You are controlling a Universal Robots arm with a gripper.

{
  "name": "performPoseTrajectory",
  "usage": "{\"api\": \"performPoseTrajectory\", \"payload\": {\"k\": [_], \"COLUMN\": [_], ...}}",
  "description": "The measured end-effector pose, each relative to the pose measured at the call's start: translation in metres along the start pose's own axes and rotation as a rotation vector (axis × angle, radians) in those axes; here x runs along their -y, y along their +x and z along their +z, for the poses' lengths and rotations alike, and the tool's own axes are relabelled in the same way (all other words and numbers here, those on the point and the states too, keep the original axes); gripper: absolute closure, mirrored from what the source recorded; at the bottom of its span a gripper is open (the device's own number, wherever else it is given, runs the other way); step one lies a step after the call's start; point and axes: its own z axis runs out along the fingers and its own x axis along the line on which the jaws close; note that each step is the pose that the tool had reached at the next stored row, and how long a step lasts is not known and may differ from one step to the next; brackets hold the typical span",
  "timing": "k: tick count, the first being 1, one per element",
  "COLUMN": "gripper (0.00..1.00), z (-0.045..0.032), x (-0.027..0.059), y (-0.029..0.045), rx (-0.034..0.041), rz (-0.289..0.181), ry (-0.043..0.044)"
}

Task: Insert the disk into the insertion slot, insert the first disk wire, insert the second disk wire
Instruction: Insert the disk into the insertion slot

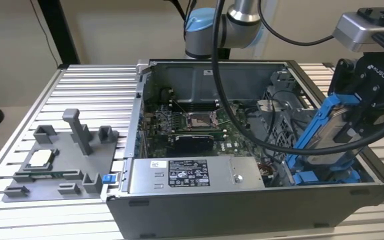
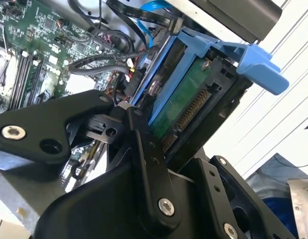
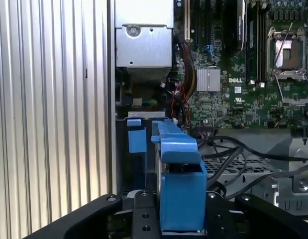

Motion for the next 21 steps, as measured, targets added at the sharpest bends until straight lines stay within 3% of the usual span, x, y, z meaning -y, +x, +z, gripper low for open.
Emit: {"api": "performPoseTrajectory", "payload": {"k": [6, 11, 15, 21], "gripper": [1.0, 1.0, 1.0, 1.0], "z": [0.0007, 0.0005, -0.0017, -0.0003], "x": [-0.0002, -0.001, -0.0016, -0.0016], "y": [0.0002, 0.0003, 0.0002, 0.0024], "rx": [0.001, 0.0107, 0.0236, 0.0296], "rz": [-0.035, -0.057, -0.067, -0.08], "ry": [-0.002, -0.0032, -0.0038, -0.0048]}}
